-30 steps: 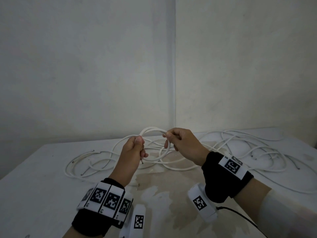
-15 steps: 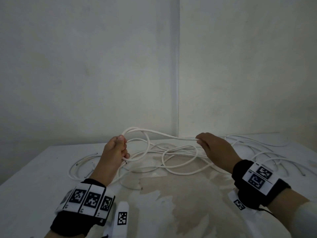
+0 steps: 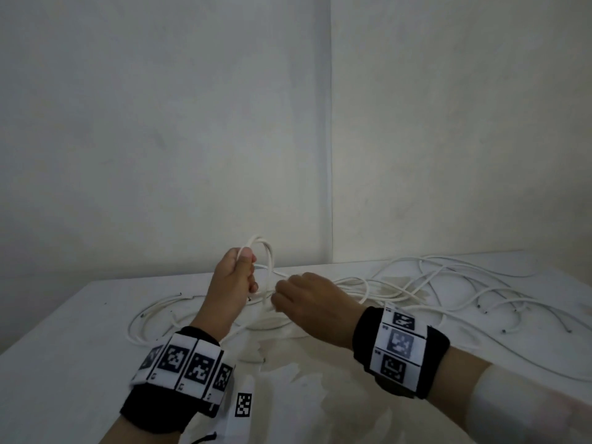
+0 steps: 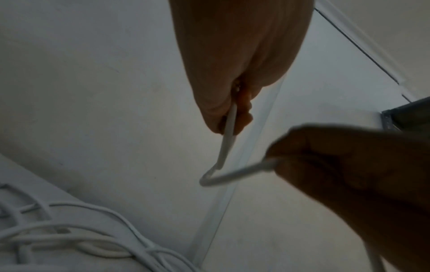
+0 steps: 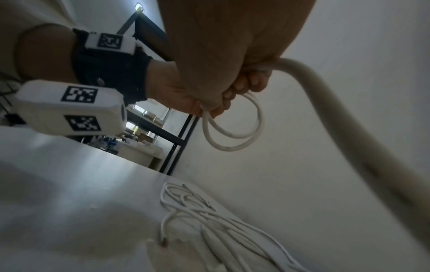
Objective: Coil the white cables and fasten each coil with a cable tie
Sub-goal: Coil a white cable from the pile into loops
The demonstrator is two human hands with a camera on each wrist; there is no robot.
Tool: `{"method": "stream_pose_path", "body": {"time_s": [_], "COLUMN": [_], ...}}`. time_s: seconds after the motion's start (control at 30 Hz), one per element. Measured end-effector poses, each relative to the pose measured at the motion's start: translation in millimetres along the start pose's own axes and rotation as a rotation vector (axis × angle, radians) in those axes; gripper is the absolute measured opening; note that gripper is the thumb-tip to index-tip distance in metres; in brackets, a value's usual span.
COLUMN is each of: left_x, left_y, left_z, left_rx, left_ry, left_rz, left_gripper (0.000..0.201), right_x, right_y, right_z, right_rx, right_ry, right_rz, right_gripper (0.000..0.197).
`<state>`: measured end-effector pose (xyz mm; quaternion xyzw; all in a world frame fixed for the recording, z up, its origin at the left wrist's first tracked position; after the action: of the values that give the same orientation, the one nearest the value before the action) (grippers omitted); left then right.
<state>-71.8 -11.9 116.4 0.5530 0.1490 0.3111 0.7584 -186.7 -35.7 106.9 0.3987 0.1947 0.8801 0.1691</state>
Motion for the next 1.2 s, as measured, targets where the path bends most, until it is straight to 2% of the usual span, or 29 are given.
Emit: {"method": "stream_pose_path", "body": {"time_s": [0.1, 0.2, 0.37, 0.5, 0.57, 0.67, 0.77, 0.83, 0.97, 1.1, 1.2], "left_x": [-10, -12, -24, -33, -33, -30, -33, -36, -34, -32, -32], "left_y": [1, 1, -2, 2, 2, 0, 1, 2, 4, -1, -6], "left_z": [-4, -5, -15, -21, -23, -25, -28, -30, -26, -24, -23], "left_rx": [0.004, 0.028, 0.074, 0.021, 0.03, 0.119, 0.132, 0.126, 0.164, 0.21, 0.218], "left_ry": [-0.045, -0.08, -0.204, -0.261, -0.254, -0.229, -0.284, -0.311, -0.283, -0.237, -0.222], "left_rz": [0.073, 0.057, 0.015, 0.142, 0.156, 0.063, -0.005, -0.031, -0.194, -0.32, -0.326], "left_gripper": [0.03, 0.029, 0.03, 0.033, 0.033, 0.038, 0.045, 0.046, 0.043, 0.041, 0.04], "right_x": [11, 14, 23, 25, 22, 17, 15, 10, -7, -3, -3], "right_y": [-4, 3, 9, 21, 25, 45, 61, 67, 77, 73, 73], "right_z": [12, 11, 12, 12, 12, 9, -1, -6, -21, -23, -23], "right_rx": [0.014, -0.024, -0.048, -0.142, -0.219, -0.448, -0.539, -0.6, -0.798, -0.854, -0.883], "right_ry": [0.107, 0.158, 0.208, 0.142, 0.071, -0.057, -0.067, -0.049, -0.185, -0.238, -0.22], "right_rz": [0.063, 0.113, 0.204, 0.245, 0.393, 0.643, 0.693, 0.736, 0.909, 1.145, 1.148], "right_gripper": [0.018, 0.008, 0.023, 0.02, 0.024, 0.044, 0.025, 0.025, 0.029, 0.037, 0.038]}}
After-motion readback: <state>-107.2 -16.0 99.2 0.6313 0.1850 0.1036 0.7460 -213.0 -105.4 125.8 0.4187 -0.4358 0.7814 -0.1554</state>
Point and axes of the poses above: each hand's wrist, its own z-axis towards the middle knuckle, its own x-axis out of the back of the hand, y = z × x, the point moved 6 cm from there along z, towards the middle knuckle, and after that the axes turned 1 degree about -y, right-handed, at the moved point
